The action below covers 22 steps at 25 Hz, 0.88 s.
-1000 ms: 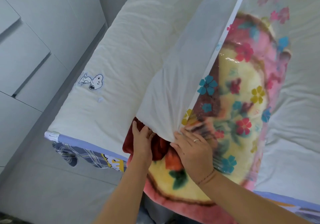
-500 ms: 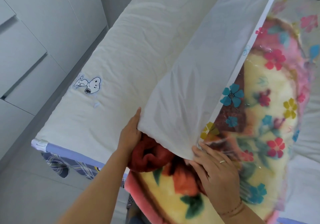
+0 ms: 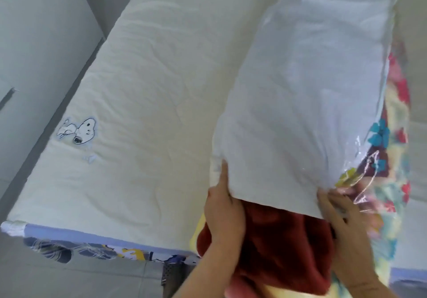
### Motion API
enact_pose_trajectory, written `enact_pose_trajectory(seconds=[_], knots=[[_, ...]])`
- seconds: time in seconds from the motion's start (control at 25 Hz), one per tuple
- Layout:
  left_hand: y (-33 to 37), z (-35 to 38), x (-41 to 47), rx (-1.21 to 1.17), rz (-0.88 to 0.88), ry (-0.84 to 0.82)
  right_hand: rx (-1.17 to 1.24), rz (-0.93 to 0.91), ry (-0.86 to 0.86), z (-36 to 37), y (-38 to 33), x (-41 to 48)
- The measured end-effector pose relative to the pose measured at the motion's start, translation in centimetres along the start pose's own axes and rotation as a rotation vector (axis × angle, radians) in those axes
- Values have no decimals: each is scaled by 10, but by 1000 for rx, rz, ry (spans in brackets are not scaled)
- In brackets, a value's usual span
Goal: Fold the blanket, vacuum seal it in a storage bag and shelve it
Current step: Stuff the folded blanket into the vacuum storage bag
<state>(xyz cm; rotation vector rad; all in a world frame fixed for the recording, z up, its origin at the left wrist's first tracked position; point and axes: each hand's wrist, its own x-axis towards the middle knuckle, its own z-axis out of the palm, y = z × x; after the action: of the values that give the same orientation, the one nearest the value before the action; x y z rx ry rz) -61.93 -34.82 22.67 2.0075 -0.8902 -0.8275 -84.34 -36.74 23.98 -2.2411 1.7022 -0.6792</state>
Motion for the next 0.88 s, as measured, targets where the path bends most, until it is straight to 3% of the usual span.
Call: enact_pose_trajectory(seconds=[0.08,0.16,0.28,0.4,0.48,0.56,0.68,0.76,0.8,0.88], knots=[[35,30,-27,63,200,-43,92,191,-63,-35,33,3],[55,67,-48,139,413,-119,76,235,-86,-73,74,1],[69,121,-73,297,542,-300,-21,323,-88,-159,123,-16],[81,164,-98,368,621,-315,-96,523,267,-205,128,-28],[93,186,-104,343,625,-321,-136,331,258,-176,96,-25],[102,190,-107,268,632,-360,-281,121,69,-124,83,-18],[81,160,-92,278,661,-184,-460,125,-45,-79,123,-13],[53,135,-74,223,424,-53,-455,115,-14,-69,139,-13],[36,125,-66,161,304,-74,-465,86,21,-64,139,-16],[10,115,-52,103,295,-148,-458,46,105,-55,133,-21]])
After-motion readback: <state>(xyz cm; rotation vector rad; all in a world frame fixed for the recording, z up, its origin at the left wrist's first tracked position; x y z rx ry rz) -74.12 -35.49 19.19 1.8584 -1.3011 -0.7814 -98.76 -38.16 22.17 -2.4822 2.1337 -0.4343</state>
